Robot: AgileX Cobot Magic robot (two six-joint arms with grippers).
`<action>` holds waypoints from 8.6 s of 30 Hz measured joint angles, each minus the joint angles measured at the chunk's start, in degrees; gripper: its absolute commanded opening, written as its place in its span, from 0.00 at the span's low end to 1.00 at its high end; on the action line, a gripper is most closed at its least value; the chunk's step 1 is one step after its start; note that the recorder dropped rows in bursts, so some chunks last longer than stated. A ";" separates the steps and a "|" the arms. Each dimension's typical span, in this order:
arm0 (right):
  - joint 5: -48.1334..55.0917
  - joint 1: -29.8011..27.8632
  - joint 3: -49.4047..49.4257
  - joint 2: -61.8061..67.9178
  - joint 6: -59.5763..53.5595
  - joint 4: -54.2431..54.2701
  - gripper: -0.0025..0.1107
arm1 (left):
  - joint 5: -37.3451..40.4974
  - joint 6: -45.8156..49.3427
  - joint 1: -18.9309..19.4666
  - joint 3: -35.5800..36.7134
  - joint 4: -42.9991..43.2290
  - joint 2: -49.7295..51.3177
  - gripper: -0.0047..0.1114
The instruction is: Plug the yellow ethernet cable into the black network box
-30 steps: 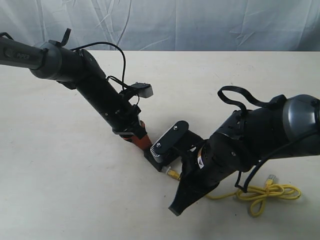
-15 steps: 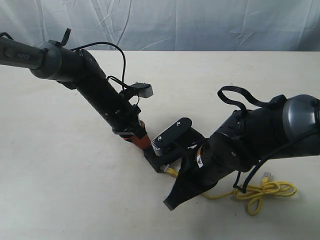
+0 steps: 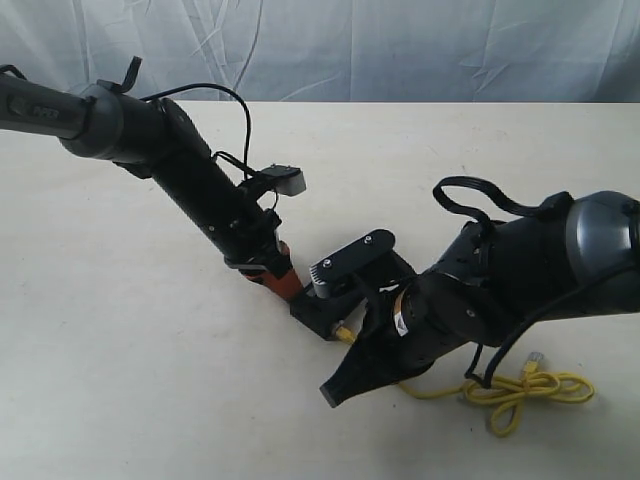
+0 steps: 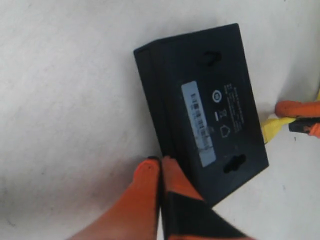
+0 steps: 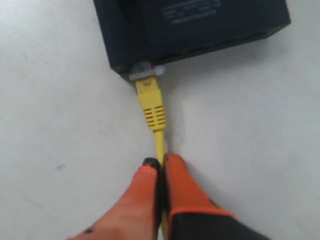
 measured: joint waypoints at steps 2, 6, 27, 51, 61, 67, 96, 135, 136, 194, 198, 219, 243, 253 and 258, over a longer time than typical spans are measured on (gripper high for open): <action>-0.13 0.00 0.00 0.00 0.00 -0.68 0.02 | 0.13 0.49 0.00 0.00 0.00 0.00 0.04; -1.26 0.00 0.00 0.00 0.00 -0.92 0.30 | -0.10 0.58 0.00 0.00 0.00 0.00 0.04; 17.35 -20.02 0.00 -32.46 2.38 5.87 0.02 | -25.22 -24.96 10.84 23.19 22.44 -43.97 0.04; 17.60 -27.45 13.60 -95.13 2.77 1.97 0.02 | -40.73 -26.13 10.84 51.64 22.79 -99.61 0.04; 17.72 -36.71 13.60 -95.51 2.77 3.23 0.02 | -40.73 -26.13 10.84 51.64 22.79 -99.61 0.04; 17.45 -36.76 14.54 -95.59 -1.58 1.30 0.02 | -40.73 -26.13 10.84 51.64 22.79 -99.61 0.04; 5.64 -36.76 42.75 -101.10 -11.37 5.77 0.02 | -40.73 -26.22 10.84 51.64 22.79 -99.70 0.04; 4.82 -41.42 42.87 -101.10 -11.58 5.88 0.02 | -40.73 -25.99 10.84 51.77 26.73 -99.73 0.04; 4.82 -41.42 42.87 -101.10 -11.58 5.88 0.02 | -40.73 -25.99 10.91 52.07 27.38 -100.15 0.04; 4.82 -41.42 42.87 -101.10 -11.62 5.88 0.02 | -38.43 -57.41 23.61 80.11 46.75 -127.75 0.04; 4.82 -41.42 42.87 -101.10 -11.62 5.88 0.02 | -38.58 -58.91 23.61 80.22 46.64 -127.75 0.04; 4.82 -41.42 42.87 -101.10 -11.62 5.88 0.02 | -39.77 -60.27 23.61 80.36 46.64 -127.79 0.04; 4.82 -41.42 42.87 -101.10 -11.72 5.88 0.02 | -39.77 -60.48 23.61 80.36 46.77 -127.79 0.04; 4.82 -41.42 42.87 -101.10 -11.72 5.88 0.02 | -39.77 -60.48 23.61 80.36 46.77 -127.79 0.04; 4.82 -41.42 42.87 -101.10 -11.72 5.88 0.02 | -39.77 -60.48 23.61 80.36 46.77 -127.79 0.04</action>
